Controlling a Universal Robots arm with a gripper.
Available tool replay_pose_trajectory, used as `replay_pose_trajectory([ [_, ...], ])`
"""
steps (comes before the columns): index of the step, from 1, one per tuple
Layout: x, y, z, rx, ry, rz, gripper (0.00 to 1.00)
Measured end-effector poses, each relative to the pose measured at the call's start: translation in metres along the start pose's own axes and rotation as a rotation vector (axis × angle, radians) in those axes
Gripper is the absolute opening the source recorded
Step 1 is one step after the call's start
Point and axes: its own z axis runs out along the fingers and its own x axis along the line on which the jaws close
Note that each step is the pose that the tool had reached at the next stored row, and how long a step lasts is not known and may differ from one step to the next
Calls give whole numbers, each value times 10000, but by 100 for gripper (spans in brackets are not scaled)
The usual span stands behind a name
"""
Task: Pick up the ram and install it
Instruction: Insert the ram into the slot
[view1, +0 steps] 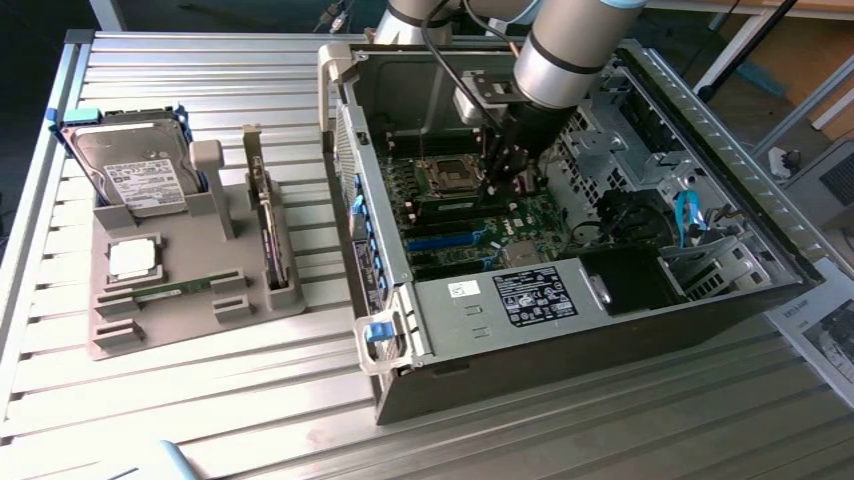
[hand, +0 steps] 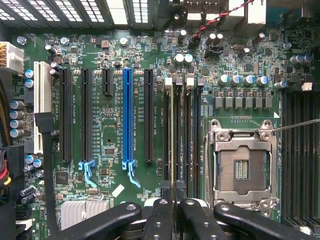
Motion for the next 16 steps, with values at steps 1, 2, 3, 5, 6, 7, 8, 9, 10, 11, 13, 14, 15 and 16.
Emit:
replay_pose_trajectory([
  [1,2,0,0,0,0,1,12],
  [2,4,-1,0,1,-1,3,12],
  [3,4,-1,0,0,0,2,12],
  [5,7,-1,0,0,1,2,12],
  [6,11,-1,0,0,1,1,12],
  [7,12,-1,0,0,0,2,12],
  [8,12,-1,0,0,0,2,12],
  [9,12,-1,0,0,0,2,12],
  [10,12,-1,0,0,0,1,12],
  [11,12,-1,0,0,0,1,12],
  [13,12,-1,0,0,0,2,12],
  [14,12,-1,0,0,1,2,12],
  [15,12,-1,1,0,2,2,12],
  [16,12,-1,3,0,0,1,12],
])
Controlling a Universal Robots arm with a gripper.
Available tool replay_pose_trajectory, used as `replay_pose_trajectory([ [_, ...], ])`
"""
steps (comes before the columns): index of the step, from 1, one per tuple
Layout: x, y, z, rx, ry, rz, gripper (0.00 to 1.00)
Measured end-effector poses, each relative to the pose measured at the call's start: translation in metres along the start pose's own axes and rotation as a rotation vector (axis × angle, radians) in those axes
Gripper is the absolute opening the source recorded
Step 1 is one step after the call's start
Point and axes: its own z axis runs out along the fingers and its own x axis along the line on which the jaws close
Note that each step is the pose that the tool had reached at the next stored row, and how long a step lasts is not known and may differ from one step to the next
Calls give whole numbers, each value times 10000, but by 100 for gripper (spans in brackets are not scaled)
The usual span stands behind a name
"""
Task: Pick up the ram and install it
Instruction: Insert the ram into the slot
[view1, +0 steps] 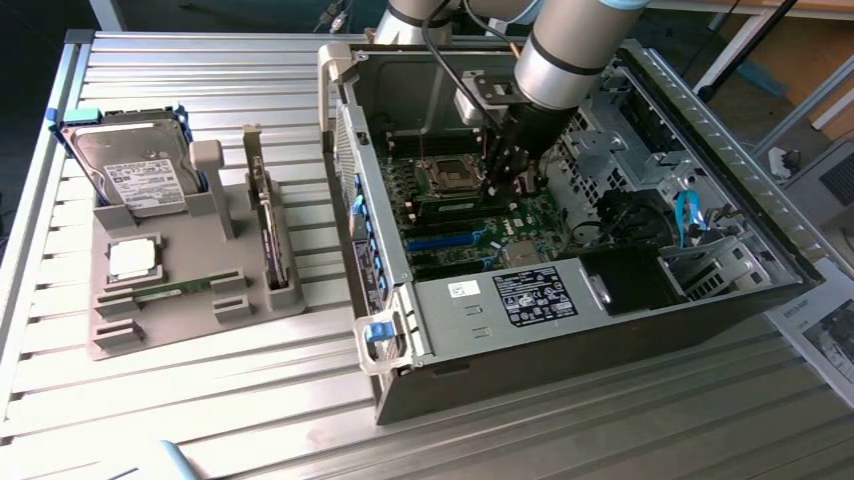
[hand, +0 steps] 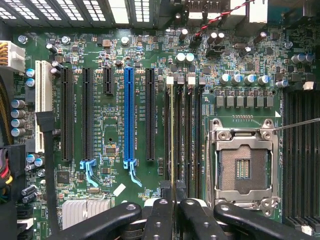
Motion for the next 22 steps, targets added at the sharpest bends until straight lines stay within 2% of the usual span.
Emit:
replay_pose_trajectory([
  [22,0,17,9,3,-3,41,12],
])
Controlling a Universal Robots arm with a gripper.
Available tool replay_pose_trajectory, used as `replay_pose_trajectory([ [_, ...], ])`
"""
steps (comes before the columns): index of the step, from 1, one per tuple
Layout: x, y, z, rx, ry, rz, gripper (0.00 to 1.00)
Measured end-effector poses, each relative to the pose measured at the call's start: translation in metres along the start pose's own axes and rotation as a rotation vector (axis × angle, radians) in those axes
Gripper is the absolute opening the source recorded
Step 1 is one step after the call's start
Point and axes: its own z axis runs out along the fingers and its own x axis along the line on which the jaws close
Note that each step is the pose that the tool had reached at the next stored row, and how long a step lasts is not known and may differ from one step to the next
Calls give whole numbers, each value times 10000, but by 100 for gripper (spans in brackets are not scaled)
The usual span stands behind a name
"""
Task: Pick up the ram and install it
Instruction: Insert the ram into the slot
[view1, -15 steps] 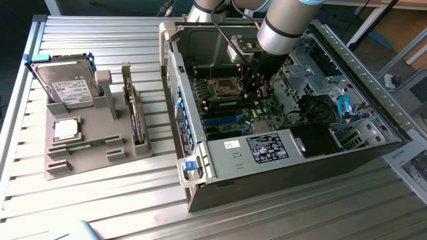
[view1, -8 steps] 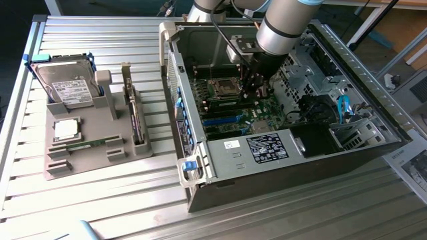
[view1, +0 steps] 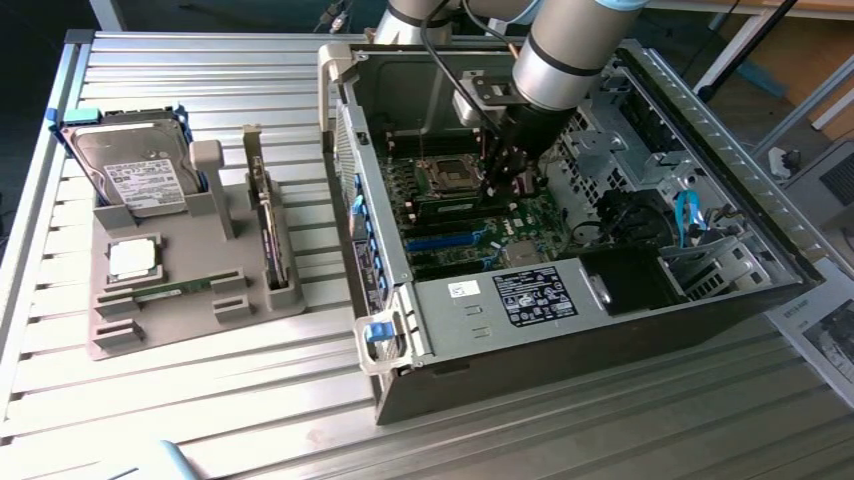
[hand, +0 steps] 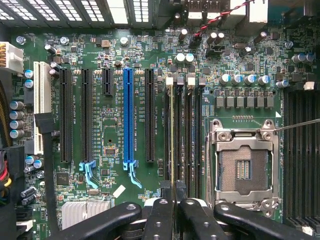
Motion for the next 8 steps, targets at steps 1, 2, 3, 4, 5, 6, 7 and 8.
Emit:
replay_pose_trajectory([
  [1,0,0,0,0,0,1,12],
  [2,0,0,0,1,0,13,12],
  [3,0,0,0,1,-1,17,12],
  [4,0,0,0,1,0,18,12],
  [5,0,0,0,1,0,18,12],
  [6,0,0,0,1,0,18,12],
  [7,0,0,0,1,0,19,12],
  [8,0,-1,0,0,0,22,12],
])
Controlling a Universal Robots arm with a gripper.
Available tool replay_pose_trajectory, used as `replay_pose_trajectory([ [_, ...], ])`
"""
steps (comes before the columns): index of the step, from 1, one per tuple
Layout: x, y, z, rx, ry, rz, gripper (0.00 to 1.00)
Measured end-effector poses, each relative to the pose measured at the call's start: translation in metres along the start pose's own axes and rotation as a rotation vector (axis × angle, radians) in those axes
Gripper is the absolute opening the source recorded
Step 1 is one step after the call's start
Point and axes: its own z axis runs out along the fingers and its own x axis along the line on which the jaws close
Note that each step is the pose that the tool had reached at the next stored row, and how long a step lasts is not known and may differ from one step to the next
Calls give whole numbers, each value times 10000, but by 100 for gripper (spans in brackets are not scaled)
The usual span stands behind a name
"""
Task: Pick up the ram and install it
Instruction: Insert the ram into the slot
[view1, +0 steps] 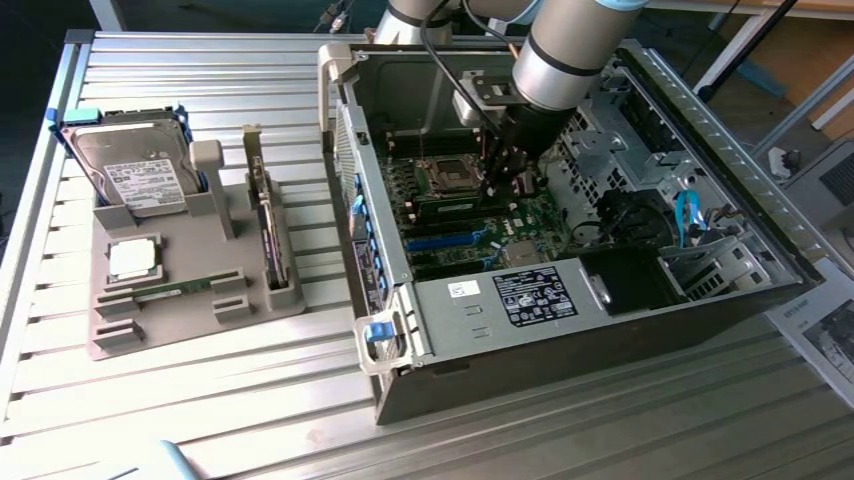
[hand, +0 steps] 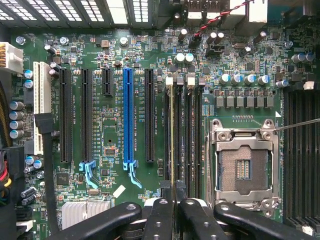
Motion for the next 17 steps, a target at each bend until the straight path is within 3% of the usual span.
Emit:
replay_pose_trajectory([
  [17,5,-2,-1,2,-4,4,12],
])
